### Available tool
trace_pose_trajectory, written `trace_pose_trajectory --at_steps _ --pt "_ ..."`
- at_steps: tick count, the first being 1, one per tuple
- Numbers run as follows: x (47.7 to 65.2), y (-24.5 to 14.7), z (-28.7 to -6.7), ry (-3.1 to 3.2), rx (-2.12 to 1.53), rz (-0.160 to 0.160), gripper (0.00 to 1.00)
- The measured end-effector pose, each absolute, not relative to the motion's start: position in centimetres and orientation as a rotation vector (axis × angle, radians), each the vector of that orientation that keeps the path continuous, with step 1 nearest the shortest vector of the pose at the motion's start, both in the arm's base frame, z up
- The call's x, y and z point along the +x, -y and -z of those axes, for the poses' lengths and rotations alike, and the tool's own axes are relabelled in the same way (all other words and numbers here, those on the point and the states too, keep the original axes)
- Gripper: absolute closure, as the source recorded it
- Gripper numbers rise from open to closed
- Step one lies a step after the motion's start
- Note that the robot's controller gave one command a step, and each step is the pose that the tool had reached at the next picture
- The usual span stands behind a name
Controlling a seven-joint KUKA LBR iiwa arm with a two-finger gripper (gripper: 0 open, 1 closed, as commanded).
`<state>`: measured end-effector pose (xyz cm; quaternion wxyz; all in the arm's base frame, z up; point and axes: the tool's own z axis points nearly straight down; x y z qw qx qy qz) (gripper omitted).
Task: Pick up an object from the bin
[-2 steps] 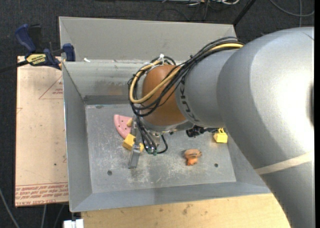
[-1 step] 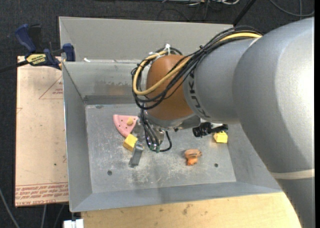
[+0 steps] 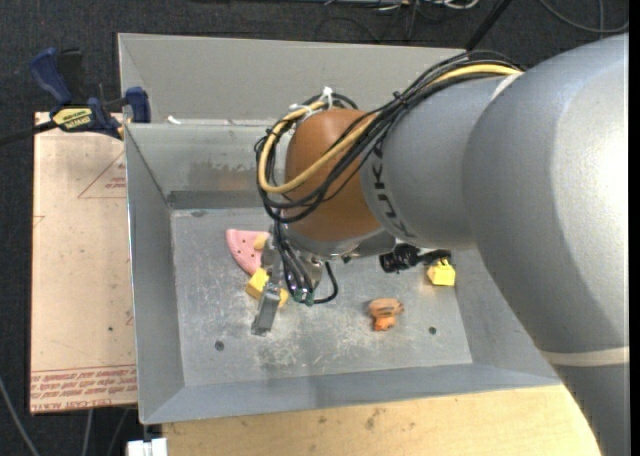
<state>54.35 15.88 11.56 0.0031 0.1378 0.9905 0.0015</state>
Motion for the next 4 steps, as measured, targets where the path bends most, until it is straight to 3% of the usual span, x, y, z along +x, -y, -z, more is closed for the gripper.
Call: trace_pose_trajectory --at_steps 1,3,4 --pt "53.3 -15.8 -7.3 -3.069 0.640 -0.011 1.00" --pt "53.1 -15.7 -7.8 -3.076 0.643 -0.003 1.00" --pt "52.9 -15.6 -9.9 -3.082 0.641 0.003 1.00"
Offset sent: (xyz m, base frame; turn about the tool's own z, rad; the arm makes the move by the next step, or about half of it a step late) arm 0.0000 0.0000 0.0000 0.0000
